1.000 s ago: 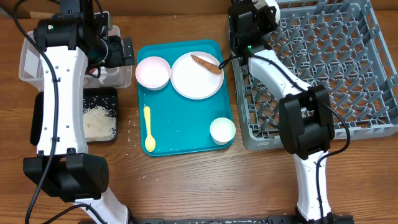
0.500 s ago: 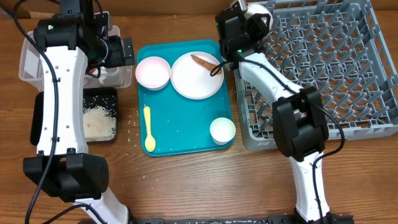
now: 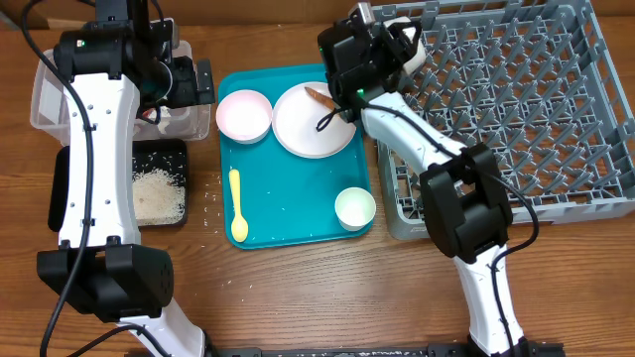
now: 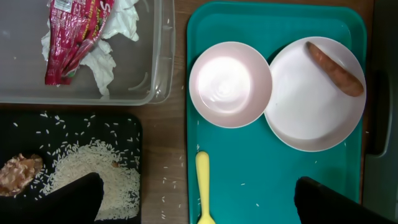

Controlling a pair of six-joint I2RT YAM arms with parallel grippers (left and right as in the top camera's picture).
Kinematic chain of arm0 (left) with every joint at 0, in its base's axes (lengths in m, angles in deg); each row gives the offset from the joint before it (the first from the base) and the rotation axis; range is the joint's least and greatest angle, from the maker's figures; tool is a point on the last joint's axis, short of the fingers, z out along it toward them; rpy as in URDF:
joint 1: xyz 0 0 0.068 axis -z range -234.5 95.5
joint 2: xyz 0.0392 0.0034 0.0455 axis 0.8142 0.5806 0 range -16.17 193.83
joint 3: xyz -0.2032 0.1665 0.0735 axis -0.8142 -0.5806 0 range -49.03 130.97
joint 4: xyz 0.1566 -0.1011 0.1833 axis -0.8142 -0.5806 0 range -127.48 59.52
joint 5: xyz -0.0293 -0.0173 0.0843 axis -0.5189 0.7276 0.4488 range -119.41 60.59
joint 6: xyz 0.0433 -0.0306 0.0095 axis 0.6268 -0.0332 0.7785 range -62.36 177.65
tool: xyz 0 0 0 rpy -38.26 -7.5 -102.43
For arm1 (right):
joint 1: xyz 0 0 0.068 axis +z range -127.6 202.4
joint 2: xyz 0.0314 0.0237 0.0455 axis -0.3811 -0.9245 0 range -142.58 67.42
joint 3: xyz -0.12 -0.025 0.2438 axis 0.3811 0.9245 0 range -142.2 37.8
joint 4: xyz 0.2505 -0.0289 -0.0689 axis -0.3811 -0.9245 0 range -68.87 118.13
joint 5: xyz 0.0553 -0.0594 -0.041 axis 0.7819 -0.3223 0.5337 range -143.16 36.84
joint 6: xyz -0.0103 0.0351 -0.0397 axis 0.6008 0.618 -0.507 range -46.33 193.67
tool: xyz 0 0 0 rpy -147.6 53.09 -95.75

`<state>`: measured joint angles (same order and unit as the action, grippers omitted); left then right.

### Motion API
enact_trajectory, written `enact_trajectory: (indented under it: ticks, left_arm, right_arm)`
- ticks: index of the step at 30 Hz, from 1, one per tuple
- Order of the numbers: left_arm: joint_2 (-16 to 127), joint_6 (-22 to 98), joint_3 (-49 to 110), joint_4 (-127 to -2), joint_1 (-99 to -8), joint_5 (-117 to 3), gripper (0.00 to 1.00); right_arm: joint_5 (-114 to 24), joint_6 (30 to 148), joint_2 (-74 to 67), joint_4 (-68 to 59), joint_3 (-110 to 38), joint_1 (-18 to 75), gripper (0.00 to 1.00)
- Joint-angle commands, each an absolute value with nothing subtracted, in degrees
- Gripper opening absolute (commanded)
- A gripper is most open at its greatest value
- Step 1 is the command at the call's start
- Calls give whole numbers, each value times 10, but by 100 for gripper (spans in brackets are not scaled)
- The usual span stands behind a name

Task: Sort waste into correct bins and load items into the dishwasher
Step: 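Reach the right gripper back toward the pink bowl on the tray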

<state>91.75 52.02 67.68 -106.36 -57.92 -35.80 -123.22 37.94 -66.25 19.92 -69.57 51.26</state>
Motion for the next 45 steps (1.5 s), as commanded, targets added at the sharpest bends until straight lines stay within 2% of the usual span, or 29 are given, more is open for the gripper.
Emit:
enact_trajectory:
  ticks: [1,5,8,16,19,21,24,28,31,34,45]
  left_arm:
    - [924,525,674,-1064,-579,-358,100]
    - [924,525,674,-1064,-579,-358,100]
    - [924,525,674,-1064,-579,-358,100]
    - [924,525,674,-1064,-579,-358,100]
    - [924,525,674,-1064,-579,-358,100]
    - [924,525,674,-1064,-579,-358,100]
    - [924,525,674,-1064,-579,-358,100]
    - [924,525,674,-1064,-579,-358,100]
    - [924,525,674,-1064,-579,-358,100]
    - [924,525,674,-1064,-579,-358,100]
    - [924,525,674,-1064,-579,-358,100]
  right_arm:
    - [-1223,414,-647,202,-718,543,71]
    - [-1172,475,-628,190,-718,567,71]
    - [-1073,563,-604,133,-718,581,71]
    - [-577,775,-513,-58,-718,576,72]
    - [-407,795,-496,-99,-718,568,72]
    - [-334,801,-497,-100,-717,567,67]
    - [-327,887,-514,-72,-710,570,65]
    - [-348,1018,-550,-51,-710,577,51]
    - [-372,1123,-578,-44,-709,587,47]
    - [-377,1183,-602,-39,-709,594,38]
    - [-418,1224,-659,-45,-709,624,37]
